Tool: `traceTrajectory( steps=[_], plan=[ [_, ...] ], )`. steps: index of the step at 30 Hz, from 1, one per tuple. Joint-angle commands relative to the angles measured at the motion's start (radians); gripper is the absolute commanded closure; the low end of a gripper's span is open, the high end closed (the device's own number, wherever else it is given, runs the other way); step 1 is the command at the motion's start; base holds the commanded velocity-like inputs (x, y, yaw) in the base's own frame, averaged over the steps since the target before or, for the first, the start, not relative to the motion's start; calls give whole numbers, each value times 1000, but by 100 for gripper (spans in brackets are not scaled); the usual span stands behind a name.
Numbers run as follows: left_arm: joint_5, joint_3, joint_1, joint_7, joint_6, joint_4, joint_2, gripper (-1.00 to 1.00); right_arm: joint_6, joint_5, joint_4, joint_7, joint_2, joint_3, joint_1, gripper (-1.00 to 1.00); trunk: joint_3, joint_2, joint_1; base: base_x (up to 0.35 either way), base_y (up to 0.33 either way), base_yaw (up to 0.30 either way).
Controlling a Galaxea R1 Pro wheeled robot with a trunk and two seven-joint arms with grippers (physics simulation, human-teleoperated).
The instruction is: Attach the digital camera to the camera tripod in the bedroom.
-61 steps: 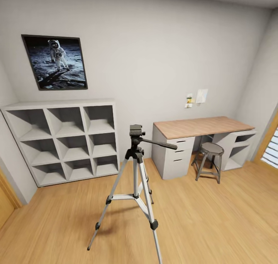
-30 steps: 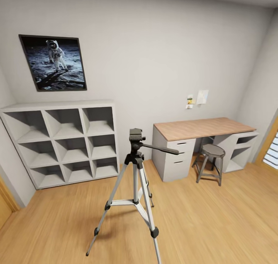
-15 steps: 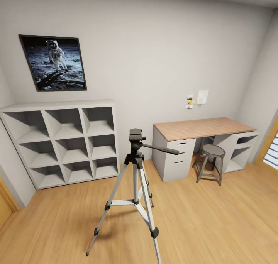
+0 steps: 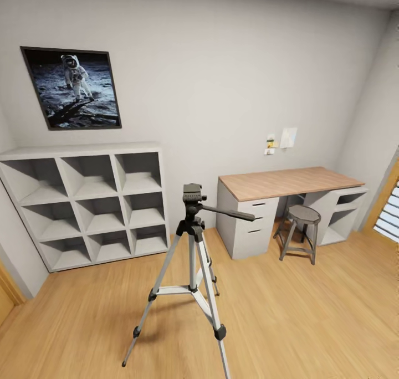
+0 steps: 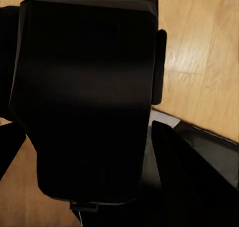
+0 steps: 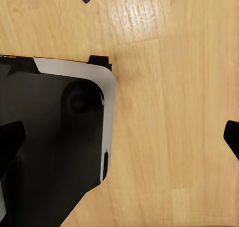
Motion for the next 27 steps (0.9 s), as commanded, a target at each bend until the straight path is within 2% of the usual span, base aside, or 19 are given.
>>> traceTrajectory(
  steps=[1, 3, 8, 17, 27],
  plan=[
    [4, 0, -1, 0, -25, 27, -2, 100, 0, 7, 1, 3, 0, 2, -1, -100, -3, -2, 0, 0, 0, -114],
    [4, 0, -1, -1, -59, 68, -3, 100, 0, 7, 1, 3, 0, 2, -1, -100, -6, -2, 0, 0, 0, -117],
    [7, 0, -1, -1, -83, 107, -15, 100, -1, 7, 1, 3, 0, 2, -1, -100, -14, -2, 0, 0, 0, -119],
    [15, 0, 5, 2, -92, 116, -26, 100, -42, 6, 1, -8, 0, 2, -1, -100, -27, -2, 0, 0, 0, -120],
    [28, 0, 6, 1, -93, 116, -33, 100, -44, 7, 2, -10, 0, 2, -1, -100, -43, -2, 0, 0, 0, -52]
  ],
)
